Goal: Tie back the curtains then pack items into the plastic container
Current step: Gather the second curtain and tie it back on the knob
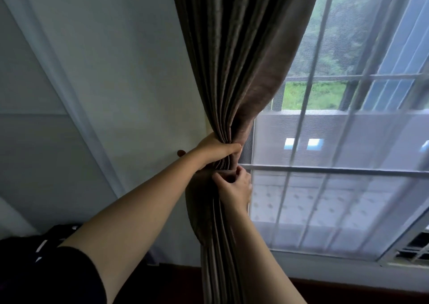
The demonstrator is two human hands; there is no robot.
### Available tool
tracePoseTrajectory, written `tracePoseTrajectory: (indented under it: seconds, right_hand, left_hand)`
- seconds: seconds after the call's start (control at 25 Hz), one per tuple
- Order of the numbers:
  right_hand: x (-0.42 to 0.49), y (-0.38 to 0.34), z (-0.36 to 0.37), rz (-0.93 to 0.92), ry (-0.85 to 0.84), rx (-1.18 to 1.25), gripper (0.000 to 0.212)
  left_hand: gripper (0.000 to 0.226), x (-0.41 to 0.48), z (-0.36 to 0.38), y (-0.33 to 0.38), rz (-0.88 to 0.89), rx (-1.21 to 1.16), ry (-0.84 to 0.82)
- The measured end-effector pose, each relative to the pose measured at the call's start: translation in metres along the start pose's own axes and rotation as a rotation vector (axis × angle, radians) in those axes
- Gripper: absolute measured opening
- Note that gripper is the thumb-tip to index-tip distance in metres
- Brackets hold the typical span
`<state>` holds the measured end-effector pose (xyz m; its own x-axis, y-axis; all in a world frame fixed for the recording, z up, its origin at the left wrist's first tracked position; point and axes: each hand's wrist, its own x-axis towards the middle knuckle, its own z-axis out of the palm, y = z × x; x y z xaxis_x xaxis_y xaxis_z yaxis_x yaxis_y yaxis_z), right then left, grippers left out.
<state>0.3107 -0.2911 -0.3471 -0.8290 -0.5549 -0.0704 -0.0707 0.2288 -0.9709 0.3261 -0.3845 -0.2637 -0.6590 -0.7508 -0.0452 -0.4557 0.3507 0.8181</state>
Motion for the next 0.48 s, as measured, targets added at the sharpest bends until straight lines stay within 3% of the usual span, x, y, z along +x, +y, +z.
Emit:
tracePoseTrajectory:
  seconds: [0.2,0.32,0.4,0.48]
  right_hand:
    - [0.0,-0.008,0.018,-0.01,0.034,0.079,0.05]
    - [-0.003,0.001,0.017,-0.094,0.079,-0.168,0.059]
    - [-0.006,0.004,0.016,-0.151,0.077,-0.241,0.068]
    - [-0.009,0.005,0.016,-0.175,0.071,-0.255,0.069]
  left_hand:
    - [0.051,-0.013,-0.017,-0.002,0.033,-0.023,-0.157]
    - [0.052,-0.027,-0.034,-0.025,0.078,-0.251,-0.296]
    - [0.068,-0.033,-0.04,-0.062,0.044,-0.525,-0.22]
    - [0.068,-0.046,-0.036,-0.102,-0.029,-0.416,-0.096]
